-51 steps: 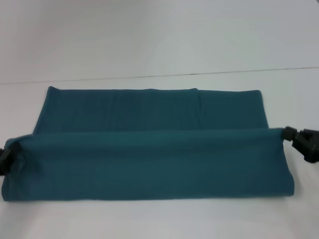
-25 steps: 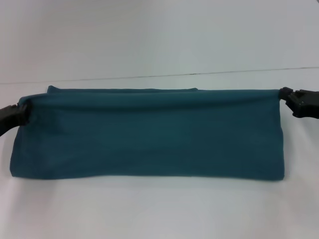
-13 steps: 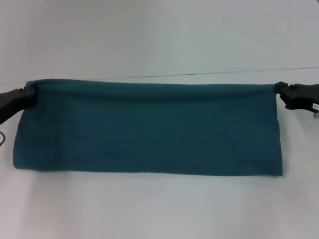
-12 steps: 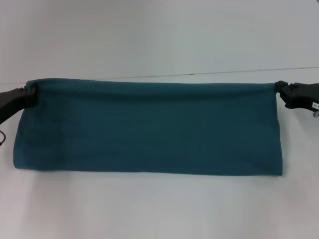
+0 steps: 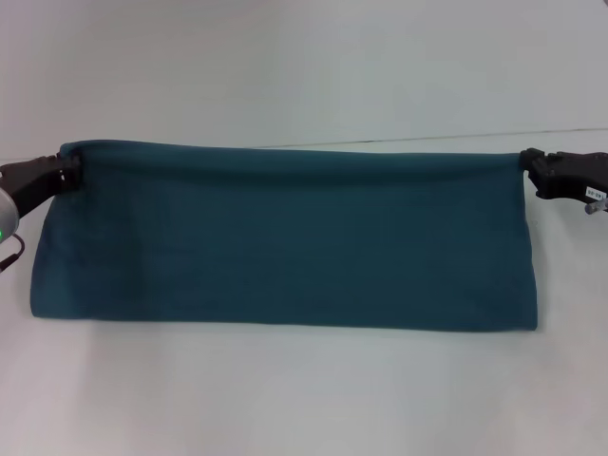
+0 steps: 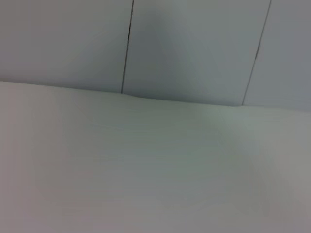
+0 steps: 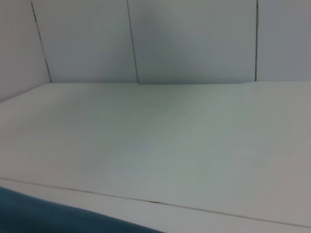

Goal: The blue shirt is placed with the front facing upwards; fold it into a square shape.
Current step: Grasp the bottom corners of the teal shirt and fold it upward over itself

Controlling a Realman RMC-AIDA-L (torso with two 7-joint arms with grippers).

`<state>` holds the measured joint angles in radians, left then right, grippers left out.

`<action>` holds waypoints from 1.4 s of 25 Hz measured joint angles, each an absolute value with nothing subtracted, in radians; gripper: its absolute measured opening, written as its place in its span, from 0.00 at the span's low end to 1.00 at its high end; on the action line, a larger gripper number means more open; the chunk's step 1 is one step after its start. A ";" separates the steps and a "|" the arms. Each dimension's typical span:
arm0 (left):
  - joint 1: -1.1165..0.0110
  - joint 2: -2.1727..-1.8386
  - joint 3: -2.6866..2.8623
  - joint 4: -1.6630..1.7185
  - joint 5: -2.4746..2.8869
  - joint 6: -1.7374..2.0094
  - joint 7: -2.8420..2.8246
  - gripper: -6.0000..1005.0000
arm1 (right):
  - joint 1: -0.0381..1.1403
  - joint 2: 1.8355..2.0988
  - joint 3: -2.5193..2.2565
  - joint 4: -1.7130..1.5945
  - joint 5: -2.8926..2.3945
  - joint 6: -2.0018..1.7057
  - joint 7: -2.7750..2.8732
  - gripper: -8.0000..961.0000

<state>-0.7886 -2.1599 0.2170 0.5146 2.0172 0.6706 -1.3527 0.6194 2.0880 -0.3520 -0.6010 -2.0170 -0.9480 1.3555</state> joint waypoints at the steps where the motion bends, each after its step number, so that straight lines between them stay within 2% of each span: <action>1: -0.791 -2.160 0.224 0.512 2.013 0.657 -1.352 0.06 | 0.622 2.088 -0.352 -0.599 -2.017 -0.943 1.354 0.06; 17: -0.837 -2.158 0.241 0.486 2.006 0.555 -1.347 0.06 | 0.679 2.089 -0.427 -0.566 -2.015 -0.815 1.351 0.06; 35: -0.855 -2.156 0.287 0.472 2.006 0.511 -1.347 0.06 | 0.685 2.088 -0.426 -0.557 -2.003 -0.794 1.350 0.07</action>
